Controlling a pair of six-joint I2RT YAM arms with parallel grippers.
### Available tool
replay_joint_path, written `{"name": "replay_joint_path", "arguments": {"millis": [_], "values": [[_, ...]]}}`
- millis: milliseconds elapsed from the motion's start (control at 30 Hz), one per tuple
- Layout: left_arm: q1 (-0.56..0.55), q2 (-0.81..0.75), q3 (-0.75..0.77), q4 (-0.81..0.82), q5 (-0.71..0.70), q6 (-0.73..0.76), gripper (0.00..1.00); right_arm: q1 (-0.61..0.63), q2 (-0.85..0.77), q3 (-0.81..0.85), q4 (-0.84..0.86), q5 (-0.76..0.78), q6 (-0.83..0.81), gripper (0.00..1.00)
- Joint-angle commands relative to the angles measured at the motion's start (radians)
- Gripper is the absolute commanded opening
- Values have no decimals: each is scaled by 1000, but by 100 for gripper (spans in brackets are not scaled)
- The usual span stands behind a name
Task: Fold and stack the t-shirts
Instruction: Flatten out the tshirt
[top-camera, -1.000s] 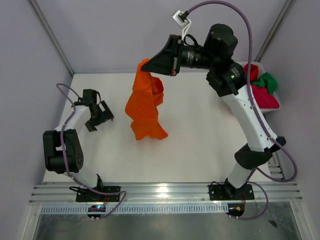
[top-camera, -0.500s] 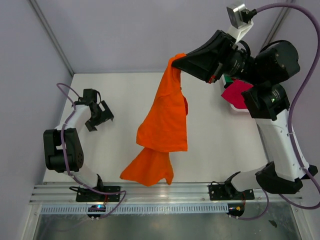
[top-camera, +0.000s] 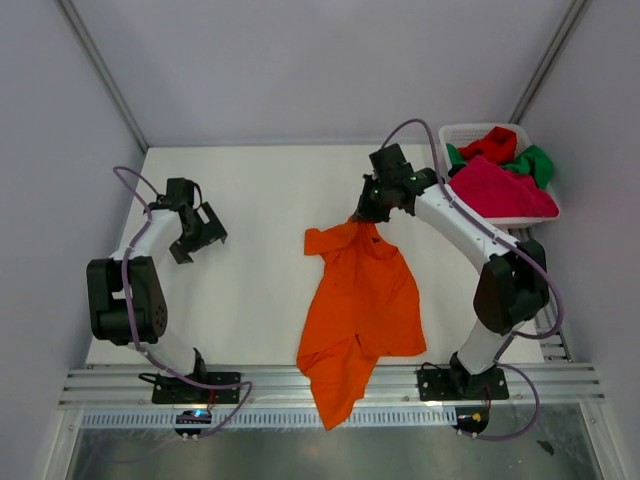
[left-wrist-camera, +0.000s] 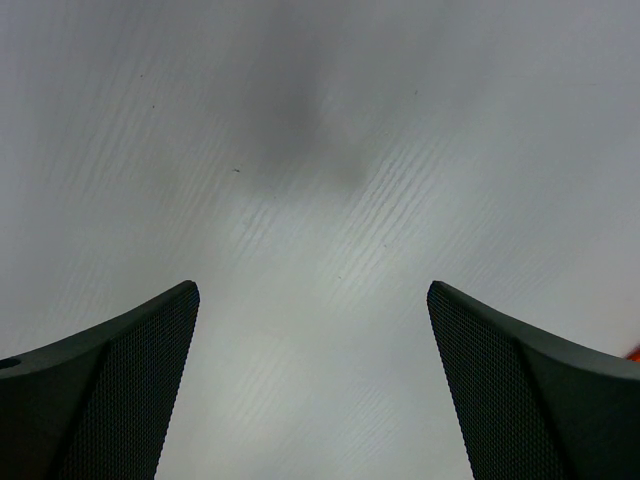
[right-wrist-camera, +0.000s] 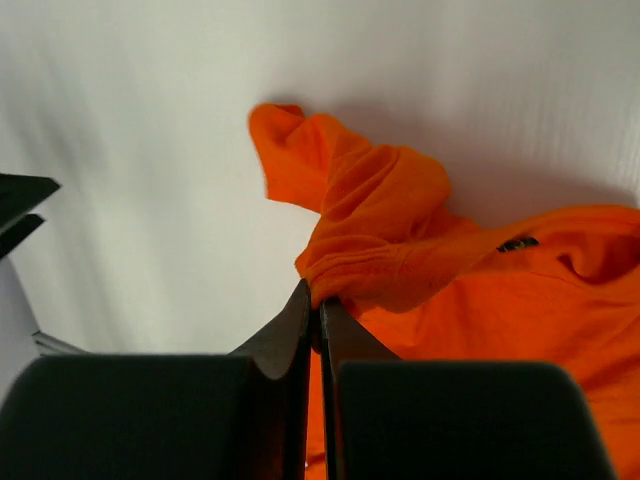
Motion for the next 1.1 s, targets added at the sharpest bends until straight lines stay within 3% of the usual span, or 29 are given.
{"name": "replay_joint_path", "arguments": {"millis": [0, 300, 567, 600, 700, 733, 867, 1067], "values": [[5, 8, 41, -9, -14, 8, 99, 5, -49, 54, 12, 82, -43, 3], [3, 19, 44, -15, -23, 10, 99, 5, 19, 143, -25, 197, -106, 3], [5, 17, 38, -24, -24, 11, 99, 3, 120, 200, -143, 513, -47, 3], [5, 16, 37, -24, -24, 11, 99, 3, 151, 206, -154, 541, -34, 9], [5, 11, 34, -27, -29, 13, 99, 2, 195, 228, -191, 618, -17, 49], [5, 8, 32, -29, -29, 14, 99, 2, 198, 225, -183, 622, -14, 54], [3, -3, 25, -30, -35, 16, 99, 2, 168, 170, -81, 526, -87, 56], [5, -1, 24, -29, -31, 16, 99, 21, 143, 140, 24, 74, -269, 57]]}}
